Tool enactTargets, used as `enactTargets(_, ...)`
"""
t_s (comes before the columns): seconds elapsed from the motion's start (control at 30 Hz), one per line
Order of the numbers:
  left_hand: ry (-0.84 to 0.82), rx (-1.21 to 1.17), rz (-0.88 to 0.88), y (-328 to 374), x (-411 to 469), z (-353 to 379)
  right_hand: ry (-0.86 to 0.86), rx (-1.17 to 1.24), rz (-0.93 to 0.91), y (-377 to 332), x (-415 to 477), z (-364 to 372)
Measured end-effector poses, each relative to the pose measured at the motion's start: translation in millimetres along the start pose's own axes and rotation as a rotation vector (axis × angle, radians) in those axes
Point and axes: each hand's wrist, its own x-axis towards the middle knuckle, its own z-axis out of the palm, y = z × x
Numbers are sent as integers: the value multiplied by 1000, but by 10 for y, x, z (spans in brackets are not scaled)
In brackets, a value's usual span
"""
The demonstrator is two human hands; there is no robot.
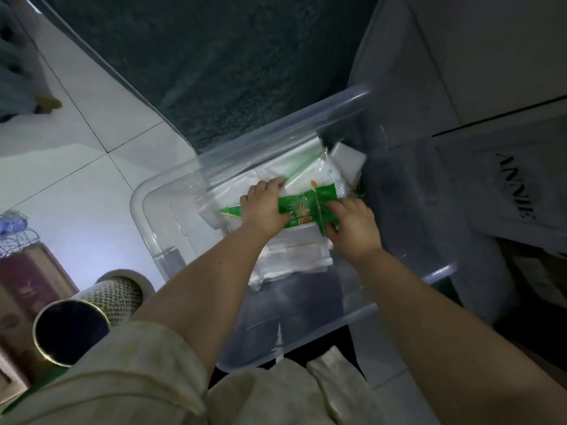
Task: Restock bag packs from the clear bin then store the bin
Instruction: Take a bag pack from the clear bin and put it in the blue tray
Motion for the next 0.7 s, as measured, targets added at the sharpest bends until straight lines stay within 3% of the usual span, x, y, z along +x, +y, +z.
enactTargets(0.17,-22,45,69,61,-103,-116,26,3,-45,-34,-26,-164)
enactTargets(0.37,67,47,319,412,-447,-529,154,26,-110,-145,-442,-506)
enactTargets(0.7,134,483,843,1528,-1287,-1317,424,-18,164,-126,-1748,-1371)
